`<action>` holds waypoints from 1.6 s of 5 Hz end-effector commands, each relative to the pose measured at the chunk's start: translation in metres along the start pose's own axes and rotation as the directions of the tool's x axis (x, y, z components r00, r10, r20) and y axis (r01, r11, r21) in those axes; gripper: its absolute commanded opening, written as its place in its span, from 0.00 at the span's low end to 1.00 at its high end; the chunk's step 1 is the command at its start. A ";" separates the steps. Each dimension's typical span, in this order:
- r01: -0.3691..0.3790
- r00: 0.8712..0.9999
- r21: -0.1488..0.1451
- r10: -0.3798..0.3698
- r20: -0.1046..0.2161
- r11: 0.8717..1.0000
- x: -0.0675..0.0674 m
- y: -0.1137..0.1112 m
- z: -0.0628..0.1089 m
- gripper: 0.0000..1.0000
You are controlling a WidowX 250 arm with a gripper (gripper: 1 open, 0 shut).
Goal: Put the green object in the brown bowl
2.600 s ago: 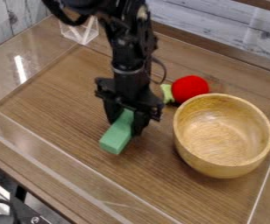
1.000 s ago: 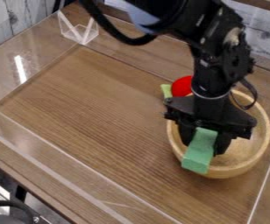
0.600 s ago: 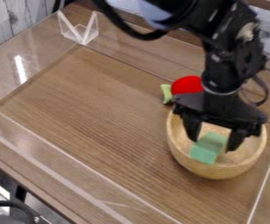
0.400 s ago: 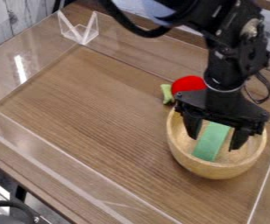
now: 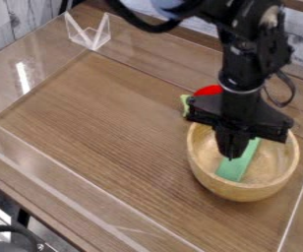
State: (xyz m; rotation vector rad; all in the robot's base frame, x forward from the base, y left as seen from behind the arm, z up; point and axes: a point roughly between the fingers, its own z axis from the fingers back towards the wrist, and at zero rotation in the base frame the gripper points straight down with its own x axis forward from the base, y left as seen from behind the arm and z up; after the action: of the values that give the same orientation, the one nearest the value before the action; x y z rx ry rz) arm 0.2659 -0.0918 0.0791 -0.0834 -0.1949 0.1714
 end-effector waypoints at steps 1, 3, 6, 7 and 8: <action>0.042 0.998 -0.041 -0.040 0.050 0.998 0.009 -0.009 0.029 0.00; 0.088 0.996 -0.062 -0.087 0.029 0.994 0.018 -0.017 0.025 0.00; 0.158 0.988 -0.092 -0.157 0.012 0.983 0.014 -0.040 0.008 0.00; 0.134 0.991 -0.085 -0.134 0.002 0.987 0.011 -0.034 0.014 1.00; 0.108 0.994 -0.082 -0.109 -0.003 0.991 0.009 -0.028 0.022 1.00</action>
State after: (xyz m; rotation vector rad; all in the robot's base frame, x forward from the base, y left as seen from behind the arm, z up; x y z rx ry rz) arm 0.2712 -0.1165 0.0931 -0.1398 -0.1594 0.0513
